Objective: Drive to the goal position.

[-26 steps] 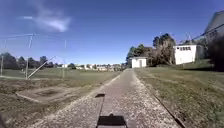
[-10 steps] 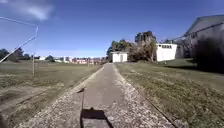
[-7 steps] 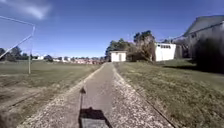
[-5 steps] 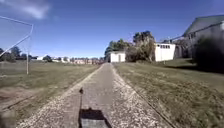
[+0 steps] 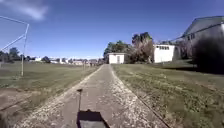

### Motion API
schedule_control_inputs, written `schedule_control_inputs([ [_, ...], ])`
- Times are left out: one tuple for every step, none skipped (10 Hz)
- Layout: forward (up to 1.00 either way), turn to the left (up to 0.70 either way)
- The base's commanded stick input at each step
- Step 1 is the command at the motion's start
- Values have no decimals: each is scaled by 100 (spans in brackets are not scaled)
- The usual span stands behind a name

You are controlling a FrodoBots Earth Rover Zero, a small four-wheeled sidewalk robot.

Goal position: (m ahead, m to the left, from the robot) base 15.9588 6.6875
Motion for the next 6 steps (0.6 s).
schedule_control_inputs([
  [50,0],
  [50,0],
  [50,0],
  [50,0],
  [50,0],
  [50,0],
])
